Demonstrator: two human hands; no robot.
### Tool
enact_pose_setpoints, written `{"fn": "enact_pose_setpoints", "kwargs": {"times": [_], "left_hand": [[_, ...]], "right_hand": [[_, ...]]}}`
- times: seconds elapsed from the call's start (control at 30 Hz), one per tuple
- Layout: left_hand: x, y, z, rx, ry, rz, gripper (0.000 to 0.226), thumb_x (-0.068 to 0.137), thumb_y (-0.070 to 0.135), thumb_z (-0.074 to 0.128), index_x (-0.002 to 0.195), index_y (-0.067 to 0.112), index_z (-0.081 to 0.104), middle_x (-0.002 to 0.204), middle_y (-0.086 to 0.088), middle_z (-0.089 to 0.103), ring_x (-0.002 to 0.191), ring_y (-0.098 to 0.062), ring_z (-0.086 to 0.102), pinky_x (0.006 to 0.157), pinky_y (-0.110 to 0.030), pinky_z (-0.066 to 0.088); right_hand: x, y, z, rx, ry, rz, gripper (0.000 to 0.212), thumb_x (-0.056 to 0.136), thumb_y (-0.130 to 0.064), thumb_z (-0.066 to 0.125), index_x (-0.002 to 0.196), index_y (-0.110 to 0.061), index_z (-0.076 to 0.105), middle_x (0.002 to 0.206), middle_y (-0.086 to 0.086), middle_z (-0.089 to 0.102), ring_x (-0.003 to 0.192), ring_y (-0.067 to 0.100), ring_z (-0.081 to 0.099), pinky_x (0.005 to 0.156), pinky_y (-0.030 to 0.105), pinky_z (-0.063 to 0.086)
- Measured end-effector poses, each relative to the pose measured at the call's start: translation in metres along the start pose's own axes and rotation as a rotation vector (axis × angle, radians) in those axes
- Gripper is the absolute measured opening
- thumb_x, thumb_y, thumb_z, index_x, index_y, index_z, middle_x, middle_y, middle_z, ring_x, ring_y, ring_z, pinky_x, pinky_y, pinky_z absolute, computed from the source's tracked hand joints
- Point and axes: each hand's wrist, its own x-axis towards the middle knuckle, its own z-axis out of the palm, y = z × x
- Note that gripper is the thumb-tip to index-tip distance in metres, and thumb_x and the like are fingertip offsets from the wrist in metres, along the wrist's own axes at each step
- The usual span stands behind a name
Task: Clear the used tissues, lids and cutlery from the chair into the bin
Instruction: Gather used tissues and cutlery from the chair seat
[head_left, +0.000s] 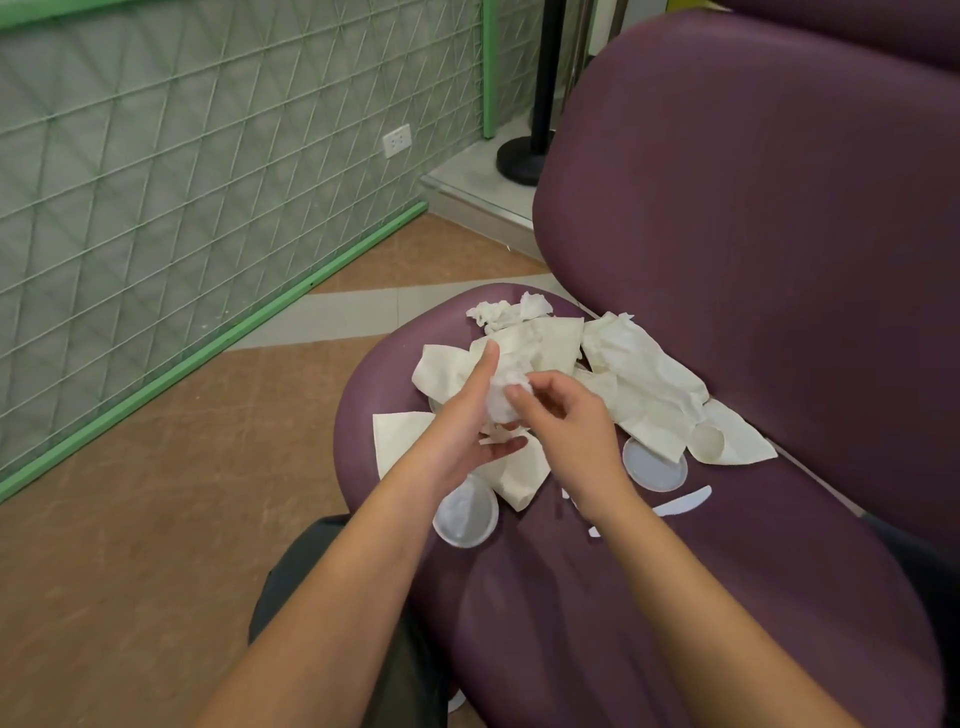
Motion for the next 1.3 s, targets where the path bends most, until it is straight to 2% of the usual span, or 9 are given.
{"fn": "enact_pose_setpoints", "kwargs": {"times": [0.07, 0.2, 0.4, 0.47, 0.57, 0.77, 0.97, 1.1, 1.3], "left_hand": [[-0.001, -0.002, 0.001, -0.045, -0.055, 0.009, 0.056, 0.089, 0.063, 0.053, 0.109, 0.014, 0.071, 0.099, -0.007, 0.069, 0.092, -0.013, 0.067, 0.084, -0.03, 0.053], [-0.001, -0.008, 0.001, -0.039, -0.042, 0.007, 0.037, 0.099, 0.037, 0.05, 0.115, 0.008, 0.066, 0.101, -0.007, 0.065, 0.088, -0.014, 0.065, 0.079, -0.028, 0.052], [0.002, 0.005, -0.012, -0.201, 0.147, 0.035, 0.032, 0.106, 0.02, 0.033, 0.126, 0.006, 0.054, 0.11, -0.016, 0.066, 0.088, -0.021, 0.068, 0.076, -0.031, 0.056], [0.006, 0.008, -0.019, -0.148, 0.238, 0.099, 0.03, 0.106, 0.018, 0.033, 0.124, 0.008, 0.055, 0.109, -0.014, 0.063, 0.085, -0.021, 0.066, 0.074, -0.031, 0.056], [0.012, 0.01, -0.029, -0.071, 0.374, 0.157, 0.027, 0.105, 0.018, 0.034, 0.116, 0.011, 0.058, 0.093, -0.007, 0.053, 0.069, -0.015, 0.059, 0.061, -0.025, 0.054], [0.011, 0.009, -0.042, -0.063, 0.407, 0.081, 0.046, 0.101, 0.049, 0.037, 0.104, 0.015, 0.068, 0.06, 0.007, 0.033, 0.05, -0.006, 0.026, 0.041, -0.015, 0.024], [0.005, 0.007, -0.044, -0.041, 0.4, 0.065, 0.028, 0.1, 0.032, 0.048, 0.097, 0.019, 0.073, 0.066, 0.007, 0.036, 0.052, -0.006, 0.029, 0.051, -0.017, 0.029], [0.004, 0.009, -0.043, -0.084, 0.439, 0.041, 0.023, 0.093, 0.023, 0.06, 0.115, 0.02, 0.068, 0.079, 0.004, 0.041, 0.056, -0.009, 0.033, 0.056, -0.018, 0.034], [-0.001, 0.006, -0.029, -0.02, 0.267, 0.035, 0.05, 0.09, 0.059, 0.053, 0.119, 0.02, 0.062, 0.114, 0.001, 0.055, 0.096, -0.015, 0.06, 0.079, -0.028, 0.051]], "right_hand": [[-0.002, 0.007, 0.007, -0.175, 0.086, -0.042, 0.005, 0.087, -0.026, 0.069, 0.086, -0.031, 0.07, 0.091, -0.007, 0.062, 0.087, 0.01, 0.06, 0.075, 0.018, 0.045], [-0.001, 0.02, 0.017, -0.4, 0.179, -0.073, 0.008, 0.081, -0.026, 0.071, 0.084, -0.029, 0.065, 0.084, -0.01, 0.053, 0.091, 0.015, 0.054, 0.078, 0.032, 0.047], [0.012, 0.018, 0.02, -0.393, 0.053, -0.094, 0.004, 0.079, -0.033, 0.072, 0.08, -0.037, 0.07, 0.09, -0.011, 0.049, 0.101, 0.016, 0.052, 0.09, 0.034, 0.047], [0.023, 0.014, 0.02, -0.36, 0.045, -0.09, 0.006, 0.081, -0.034, 0.068, 0.08, -0.04, 0.069, 0.091, -0.011, 0.052, 0.1, 0.016, 0.054, 0.088, 0.036, 0.048], [0.044, 0.012, 0.02, -0.444, 0.077, -0.104, 0.011, 0.087, -0.029, 0.061, 0.092, -0.028, 0.07, 0.093, -0.01, 0.057, 0.1, 0.015, 0.053, 0.088, 0.034, 0.048], [0.076, 0.028, 0.027, -0.869, -0.029, -0.122, 0.047, 0.089, -0.026, 0.06, 0.134, -0.037, 0.052, 0.12, 0.001, 0.047, 0.112, 0.021, 0.043, 0.091, 0.039, 0.047], [0.083, 0.043, 0.033, -0.981, 0.01, -0.195, 0.024, 0.089, -0.027, 0.064, 0.112, -0.028, 0.07, 0.112, 0.001, 0.046, 0.106, 0.022, 0.044, 0.082, 0.038, 0.049], [0.078, 0.045, 0.032, -0.875, 0.04, -0.167, 0.018, 0.092, -0.028, 0.062, 0.104, -0.019, 0.07, 0.114, -0.003, 0.053, 0.109, 0.017, 0.047, 0.08, 0.036, 0.05], [0.041, 0.005, 0.031, -0.043, 0.127, -0.002, 0.004, 0.092, -0.022, 0.065, 0.095, -0.02, 0.066, 0.091, -0.007, 0.068, 0.086, 0.01, 0.064, 0.08, 0.025, 0.051]]}}
